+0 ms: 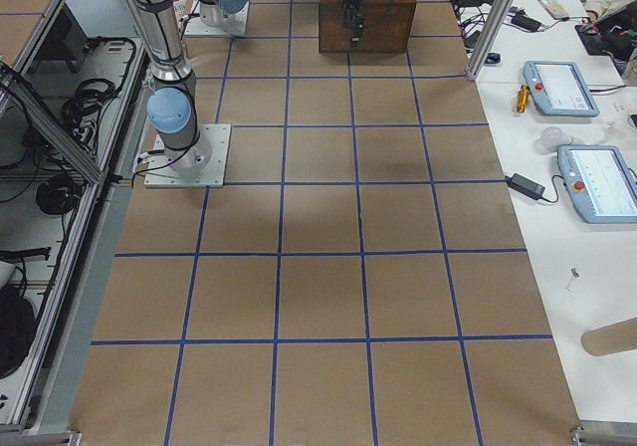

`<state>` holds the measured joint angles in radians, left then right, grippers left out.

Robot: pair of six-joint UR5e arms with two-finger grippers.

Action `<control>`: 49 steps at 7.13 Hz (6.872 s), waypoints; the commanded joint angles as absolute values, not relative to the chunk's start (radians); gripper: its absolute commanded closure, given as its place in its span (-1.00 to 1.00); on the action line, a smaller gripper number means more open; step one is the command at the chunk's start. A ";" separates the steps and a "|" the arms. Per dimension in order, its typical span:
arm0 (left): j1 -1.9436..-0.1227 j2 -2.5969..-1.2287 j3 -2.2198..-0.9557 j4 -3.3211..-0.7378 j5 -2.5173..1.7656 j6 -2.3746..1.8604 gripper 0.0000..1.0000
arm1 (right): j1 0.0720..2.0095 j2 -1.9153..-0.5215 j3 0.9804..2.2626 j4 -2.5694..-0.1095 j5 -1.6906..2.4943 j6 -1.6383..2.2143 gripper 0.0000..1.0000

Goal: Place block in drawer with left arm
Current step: 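Release the handle and raise the left gripper over the cabinet, then move the left gripper down over the yellow cube, then close the left gripper on the yellow cube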

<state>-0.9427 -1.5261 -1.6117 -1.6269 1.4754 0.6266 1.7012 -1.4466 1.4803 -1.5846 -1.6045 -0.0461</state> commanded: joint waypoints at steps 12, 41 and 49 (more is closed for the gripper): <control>-1.565 -1.568 -1.560 -1.539 1.572 -0.051 -1.00 | 1.701 -1.447 1.480 -1.585 -1.605 -0.046 -1.00; -0.960 -2.490 -0.959 -1.164 1.608 2.192 -1.00 | 1.701 -1.447 1.480 -1.585 -1.605 -0.048 -1.00; -0.957 -2.529 -0.959 -1.157 1.572 2.194 -1.00 | 1.701 -1.447 1.480 -1.585 -1.605 -0.046 -1.00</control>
